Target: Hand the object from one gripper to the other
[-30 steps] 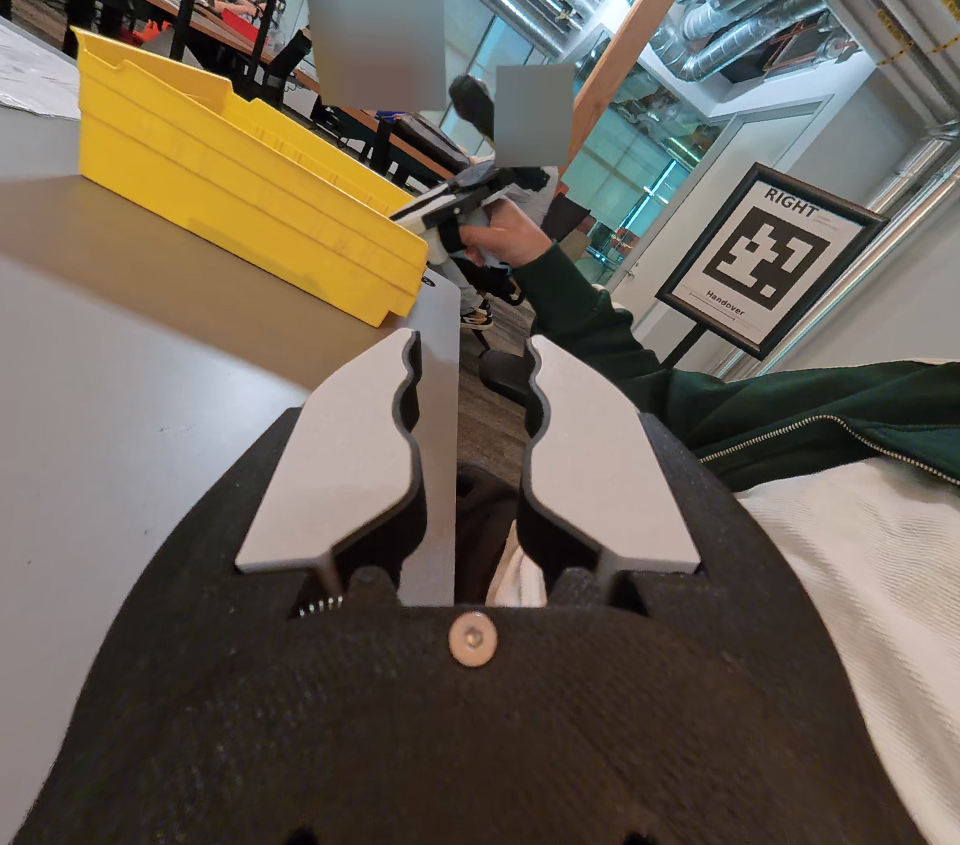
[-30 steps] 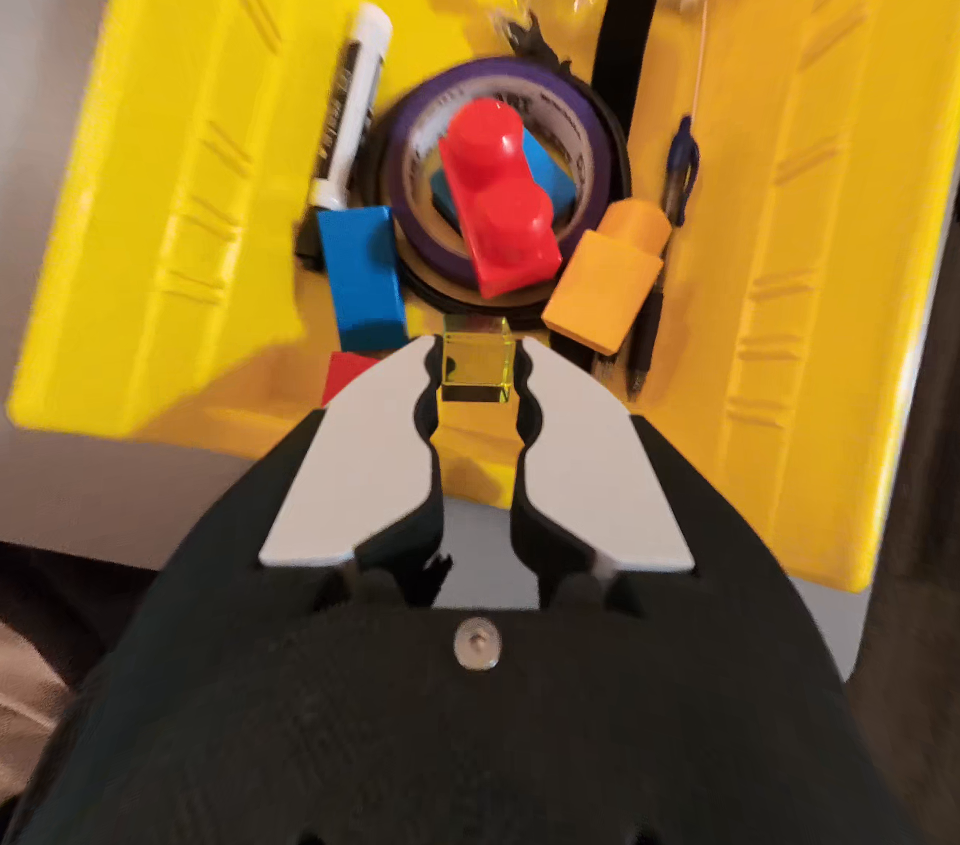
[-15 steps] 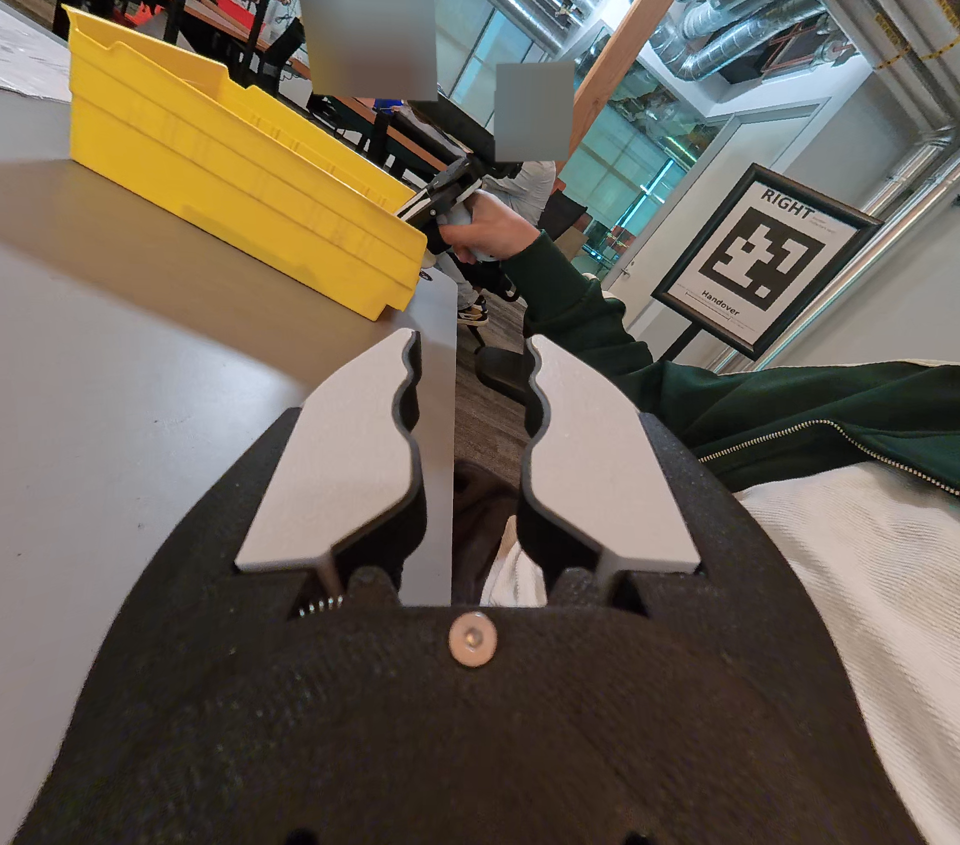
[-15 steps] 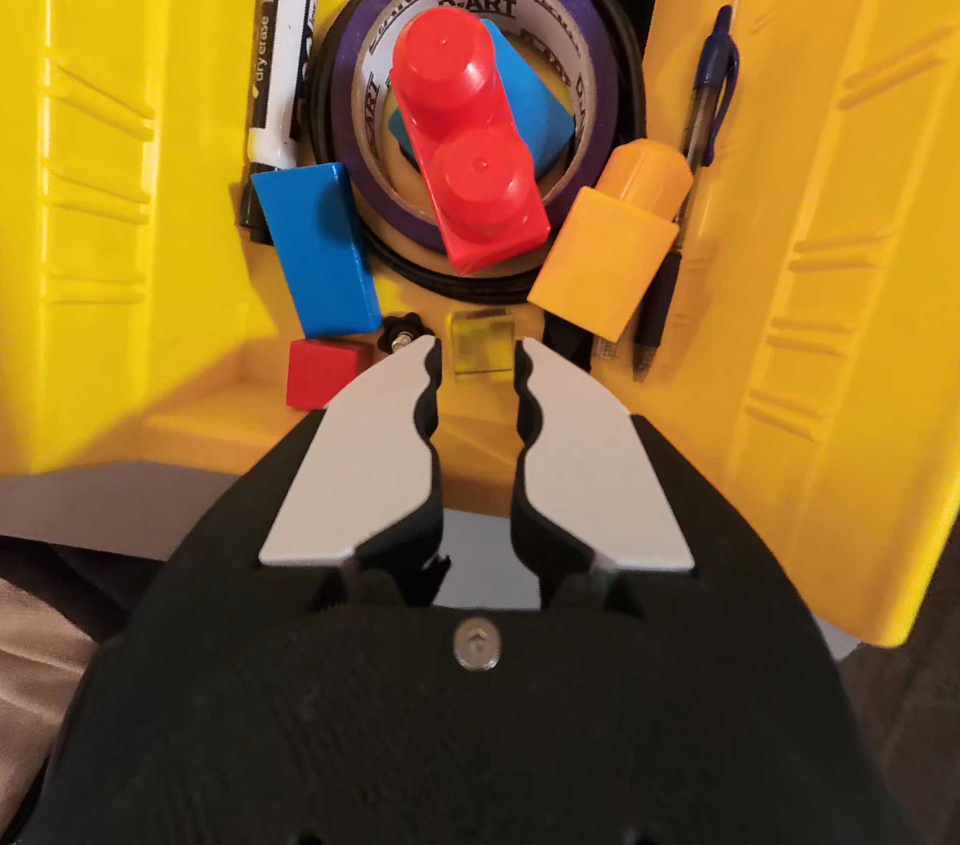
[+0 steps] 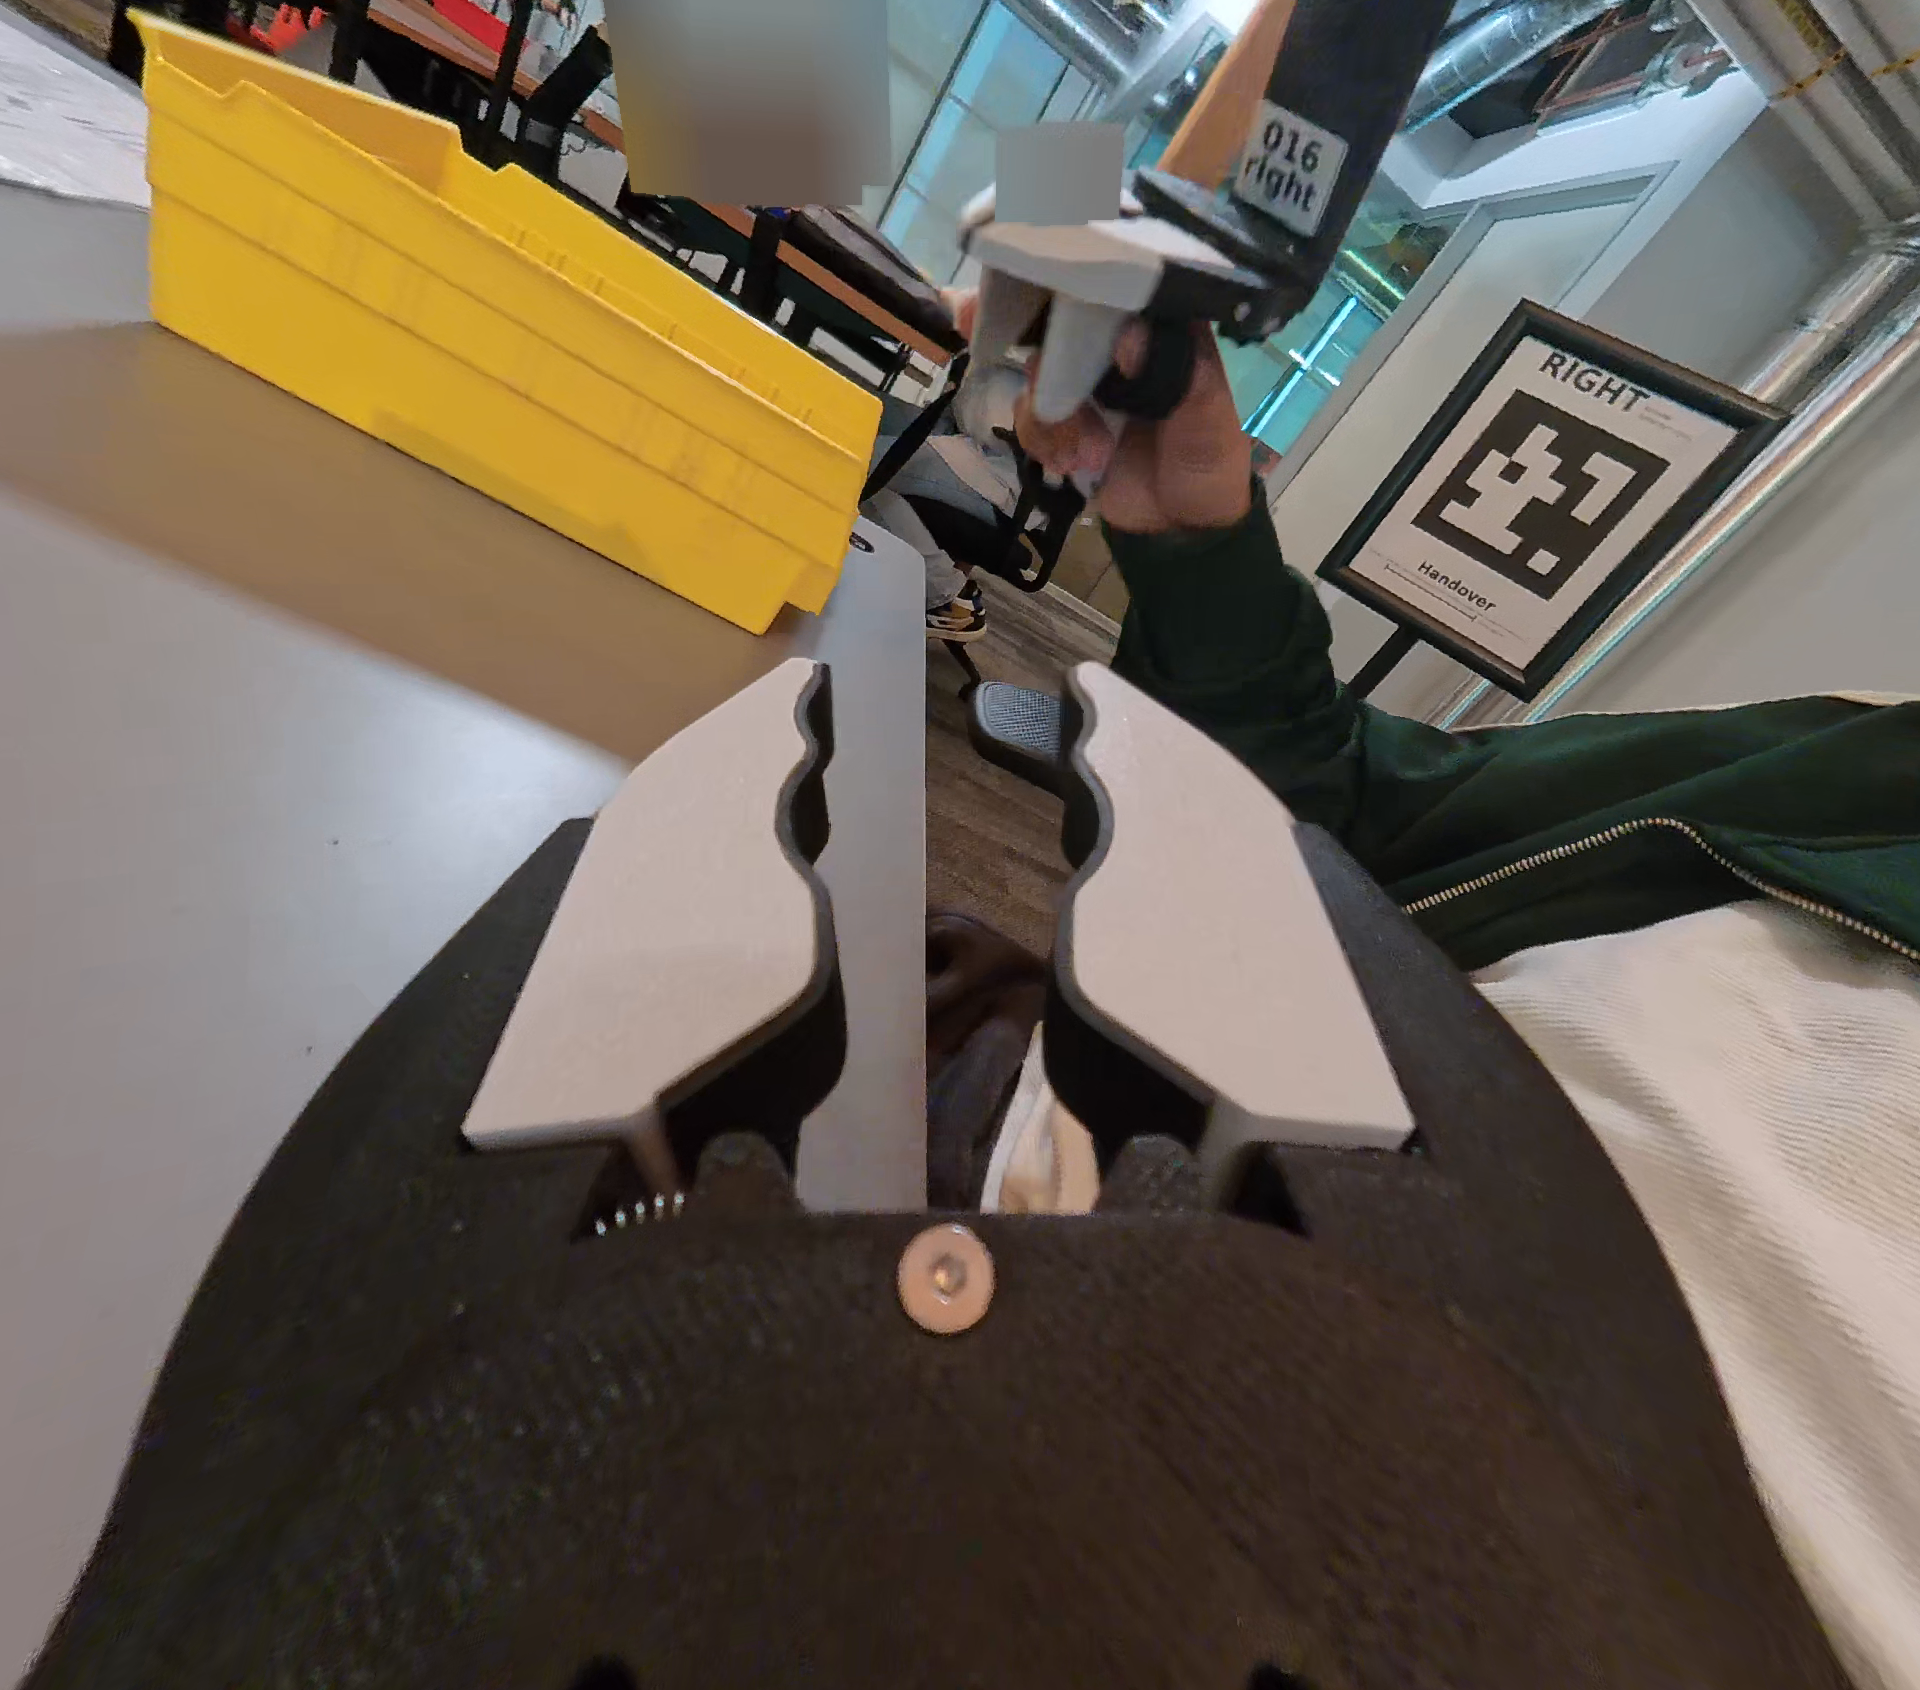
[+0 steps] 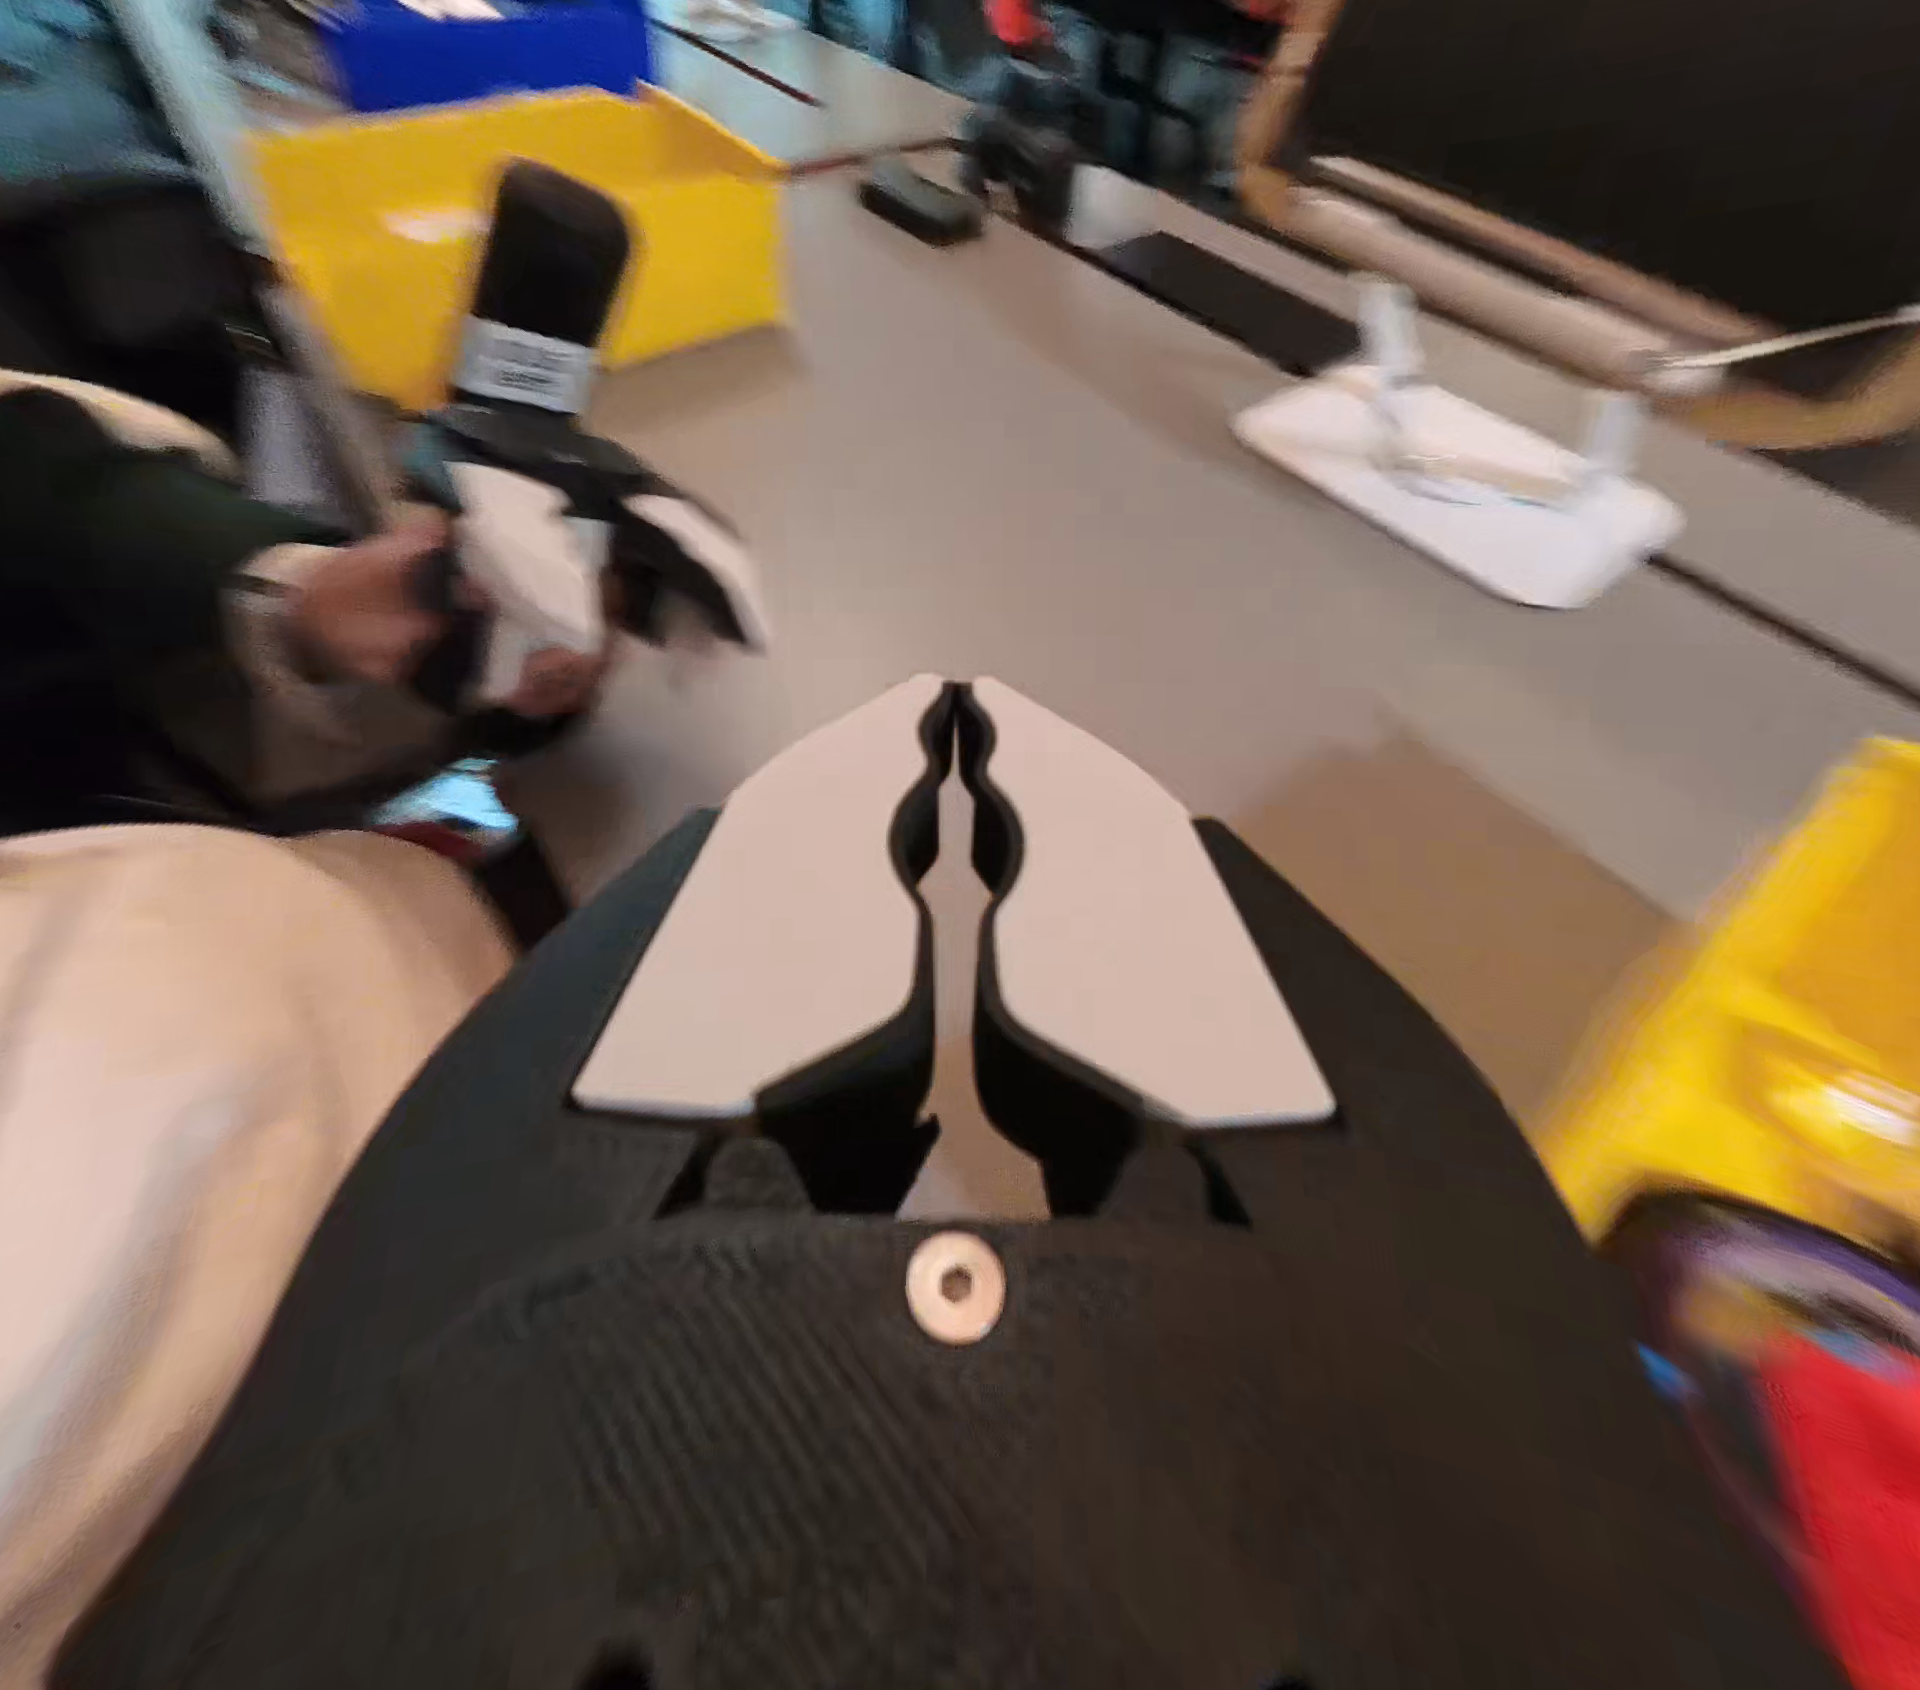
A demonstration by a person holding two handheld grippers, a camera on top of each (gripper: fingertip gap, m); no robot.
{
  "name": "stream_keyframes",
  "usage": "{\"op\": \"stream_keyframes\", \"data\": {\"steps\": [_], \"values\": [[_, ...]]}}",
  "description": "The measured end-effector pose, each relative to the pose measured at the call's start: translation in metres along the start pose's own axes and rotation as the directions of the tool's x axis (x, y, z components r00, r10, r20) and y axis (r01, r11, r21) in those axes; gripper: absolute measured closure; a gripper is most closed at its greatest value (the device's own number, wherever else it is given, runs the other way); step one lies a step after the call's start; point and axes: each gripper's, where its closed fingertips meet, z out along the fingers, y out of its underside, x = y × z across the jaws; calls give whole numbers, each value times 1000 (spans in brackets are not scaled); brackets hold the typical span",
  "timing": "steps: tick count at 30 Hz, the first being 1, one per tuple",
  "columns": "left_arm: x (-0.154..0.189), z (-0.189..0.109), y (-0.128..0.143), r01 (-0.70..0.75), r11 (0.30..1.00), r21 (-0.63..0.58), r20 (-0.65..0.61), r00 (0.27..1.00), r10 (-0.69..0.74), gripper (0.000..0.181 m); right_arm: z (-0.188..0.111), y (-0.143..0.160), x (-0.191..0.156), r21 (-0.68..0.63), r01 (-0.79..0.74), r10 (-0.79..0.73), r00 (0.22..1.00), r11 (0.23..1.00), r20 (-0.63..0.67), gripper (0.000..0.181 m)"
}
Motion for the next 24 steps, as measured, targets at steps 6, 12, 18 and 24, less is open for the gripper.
{"op": "stream_keyframes", "data": {"steps": [6, 12, 18, 24], "values": [[1, -14, -19, -88, 996, 30, -11, 996, 88, 151, 72, 76, -51, -154, -190, 225, 938, 970, 262, 168], [-4, -28, -29, -200, 980, -11, 61, 978, 200, 181, 72, 73, -56, -119, -315, 336, 860, 942, 385, 181], [4, -43, -57, -274, 962, 10, 102, 957, 272, 181, 72, 78, -48, -78, -214, 228, 920, 974, 319, 173], [26, -162, -162, -544, 838, -43, 461, 733, 500, 168, 81, 86, -49, -82, -136, 154, 944, 987, 293, 168]]}}
